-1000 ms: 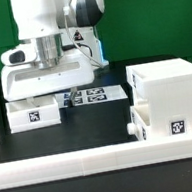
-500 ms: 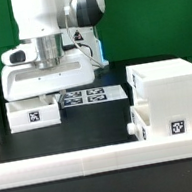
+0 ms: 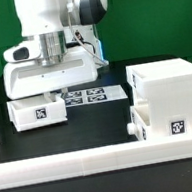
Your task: Assemble drawer
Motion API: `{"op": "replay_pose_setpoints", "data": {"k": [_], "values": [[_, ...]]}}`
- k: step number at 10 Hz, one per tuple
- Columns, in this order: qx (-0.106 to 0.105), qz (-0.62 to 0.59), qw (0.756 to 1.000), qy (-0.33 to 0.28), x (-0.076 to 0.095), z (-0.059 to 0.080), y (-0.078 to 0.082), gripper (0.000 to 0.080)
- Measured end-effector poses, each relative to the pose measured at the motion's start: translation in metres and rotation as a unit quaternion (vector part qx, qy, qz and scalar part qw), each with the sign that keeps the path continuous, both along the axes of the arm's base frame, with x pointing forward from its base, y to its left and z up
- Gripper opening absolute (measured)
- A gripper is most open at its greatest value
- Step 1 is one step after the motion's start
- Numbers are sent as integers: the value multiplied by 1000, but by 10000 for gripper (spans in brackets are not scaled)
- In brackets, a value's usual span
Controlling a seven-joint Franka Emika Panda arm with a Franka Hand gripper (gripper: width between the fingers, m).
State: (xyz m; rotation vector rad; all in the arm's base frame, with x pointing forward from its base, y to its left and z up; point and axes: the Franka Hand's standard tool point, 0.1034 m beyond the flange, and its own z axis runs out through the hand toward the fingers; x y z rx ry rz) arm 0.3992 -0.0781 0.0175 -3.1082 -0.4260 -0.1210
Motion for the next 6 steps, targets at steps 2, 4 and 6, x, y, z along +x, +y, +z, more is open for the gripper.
{"op": "replay_pose_setpoints", "data": {"k": [2,4,6], "values": [[2,19,1000,-5,26,21,25,41],[0,42,999,-17,45,30,33,41],[1,86,996,-22,57,31,43,42]]}}
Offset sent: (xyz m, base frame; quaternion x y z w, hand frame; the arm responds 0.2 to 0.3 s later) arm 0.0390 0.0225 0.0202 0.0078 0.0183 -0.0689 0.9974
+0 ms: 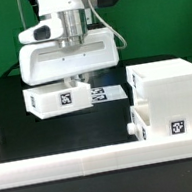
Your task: Assemble drawer
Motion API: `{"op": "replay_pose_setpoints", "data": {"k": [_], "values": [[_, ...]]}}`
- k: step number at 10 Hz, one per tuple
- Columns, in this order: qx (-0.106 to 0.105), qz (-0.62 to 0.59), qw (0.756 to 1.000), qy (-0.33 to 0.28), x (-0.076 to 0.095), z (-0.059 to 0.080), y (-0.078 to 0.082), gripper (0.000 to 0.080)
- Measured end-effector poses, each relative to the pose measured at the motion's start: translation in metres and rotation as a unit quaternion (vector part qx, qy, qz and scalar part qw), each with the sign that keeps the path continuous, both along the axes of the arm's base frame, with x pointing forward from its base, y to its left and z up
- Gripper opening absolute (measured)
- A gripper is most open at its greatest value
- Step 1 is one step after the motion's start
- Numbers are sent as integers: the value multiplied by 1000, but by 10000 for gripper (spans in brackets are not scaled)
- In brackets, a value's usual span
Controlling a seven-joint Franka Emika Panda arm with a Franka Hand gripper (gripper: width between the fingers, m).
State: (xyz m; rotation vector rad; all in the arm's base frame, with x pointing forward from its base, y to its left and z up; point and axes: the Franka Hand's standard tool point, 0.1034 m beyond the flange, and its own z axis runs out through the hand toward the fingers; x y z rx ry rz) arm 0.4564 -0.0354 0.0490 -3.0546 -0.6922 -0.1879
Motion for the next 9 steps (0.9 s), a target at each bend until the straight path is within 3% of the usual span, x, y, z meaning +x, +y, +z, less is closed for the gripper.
{"op": "replay_pose_setpoints", "data": {"k": [2,5,7,9], "values": [[-2,36,999,1,9,3,-1,42],[-7,77,997,2,7,1,-1,42],[-24,210,977,0,9,-4,-11,42],[-34,269,963,-5,17,-2,-11,42]]}}
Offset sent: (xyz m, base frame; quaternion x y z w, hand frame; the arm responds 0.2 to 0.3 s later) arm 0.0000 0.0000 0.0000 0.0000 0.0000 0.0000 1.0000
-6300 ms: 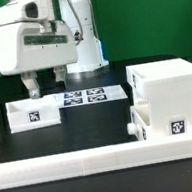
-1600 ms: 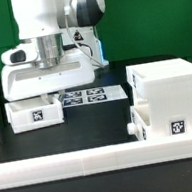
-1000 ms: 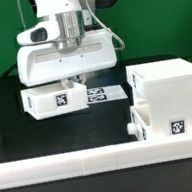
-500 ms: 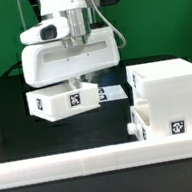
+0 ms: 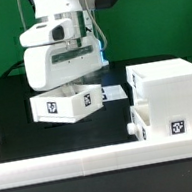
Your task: Assemble drawer
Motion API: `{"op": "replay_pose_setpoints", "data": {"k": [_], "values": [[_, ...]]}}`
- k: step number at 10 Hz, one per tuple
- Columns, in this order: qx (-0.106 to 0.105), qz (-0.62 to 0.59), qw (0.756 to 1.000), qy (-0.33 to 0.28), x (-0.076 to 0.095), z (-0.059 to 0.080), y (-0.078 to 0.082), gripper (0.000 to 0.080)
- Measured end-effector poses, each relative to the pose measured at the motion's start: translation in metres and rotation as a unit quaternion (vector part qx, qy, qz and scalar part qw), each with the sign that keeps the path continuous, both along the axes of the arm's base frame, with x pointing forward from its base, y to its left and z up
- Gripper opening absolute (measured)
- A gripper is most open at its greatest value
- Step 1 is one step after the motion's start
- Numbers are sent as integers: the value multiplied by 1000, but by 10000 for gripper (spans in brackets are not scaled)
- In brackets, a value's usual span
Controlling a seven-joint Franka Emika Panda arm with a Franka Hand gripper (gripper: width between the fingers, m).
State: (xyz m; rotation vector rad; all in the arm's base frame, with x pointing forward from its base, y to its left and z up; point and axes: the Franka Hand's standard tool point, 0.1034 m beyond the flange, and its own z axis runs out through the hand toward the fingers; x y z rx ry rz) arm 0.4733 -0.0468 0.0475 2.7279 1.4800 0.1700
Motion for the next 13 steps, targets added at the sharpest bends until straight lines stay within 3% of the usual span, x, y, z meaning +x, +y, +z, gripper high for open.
{"op": "replay_pose_setpoints", "data": {"k": [2,7,11,13], "values": [[-15,93,996,3,8,2,2,42],[-37,244,969,11,9,1,1,42],[-38,246,968,16,41,12,12,42],[-38,246,968,14,47,12,15,42]]}}
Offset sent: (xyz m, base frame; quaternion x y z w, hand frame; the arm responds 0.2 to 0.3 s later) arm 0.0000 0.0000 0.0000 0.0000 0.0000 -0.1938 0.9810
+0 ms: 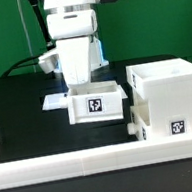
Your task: Assemble drawer
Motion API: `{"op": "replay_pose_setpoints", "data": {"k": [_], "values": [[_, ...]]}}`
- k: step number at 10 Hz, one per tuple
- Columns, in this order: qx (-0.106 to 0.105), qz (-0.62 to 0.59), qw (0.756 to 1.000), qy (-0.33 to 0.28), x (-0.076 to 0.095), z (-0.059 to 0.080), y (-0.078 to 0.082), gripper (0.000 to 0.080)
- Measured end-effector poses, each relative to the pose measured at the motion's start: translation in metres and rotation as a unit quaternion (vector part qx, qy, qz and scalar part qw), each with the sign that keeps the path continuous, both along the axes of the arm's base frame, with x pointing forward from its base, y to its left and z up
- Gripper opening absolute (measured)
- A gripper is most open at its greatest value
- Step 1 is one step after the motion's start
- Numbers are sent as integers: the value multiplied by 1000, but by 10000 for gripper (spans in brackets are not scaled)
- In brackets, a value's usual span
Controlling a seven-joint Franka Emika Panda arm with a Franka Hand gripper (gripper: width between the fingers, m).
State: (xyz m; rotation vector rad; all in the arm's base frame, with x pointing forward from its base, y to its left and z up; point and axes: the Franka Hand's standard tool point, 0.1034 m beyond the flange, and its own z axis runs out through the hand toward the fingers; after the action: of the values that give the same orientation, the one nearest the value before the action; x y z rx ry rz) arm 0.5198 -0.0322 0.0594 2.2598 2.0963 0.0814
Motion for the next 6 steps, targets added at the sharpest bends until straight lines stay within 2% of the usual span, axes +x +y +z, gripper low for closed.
{"op": "replay_pose_setpoints", "data": {"k": [4,6], "values": [[-1,3,1000,8,2,0,2,42],[-2,7,1000,5,18,3,7,42]]}}
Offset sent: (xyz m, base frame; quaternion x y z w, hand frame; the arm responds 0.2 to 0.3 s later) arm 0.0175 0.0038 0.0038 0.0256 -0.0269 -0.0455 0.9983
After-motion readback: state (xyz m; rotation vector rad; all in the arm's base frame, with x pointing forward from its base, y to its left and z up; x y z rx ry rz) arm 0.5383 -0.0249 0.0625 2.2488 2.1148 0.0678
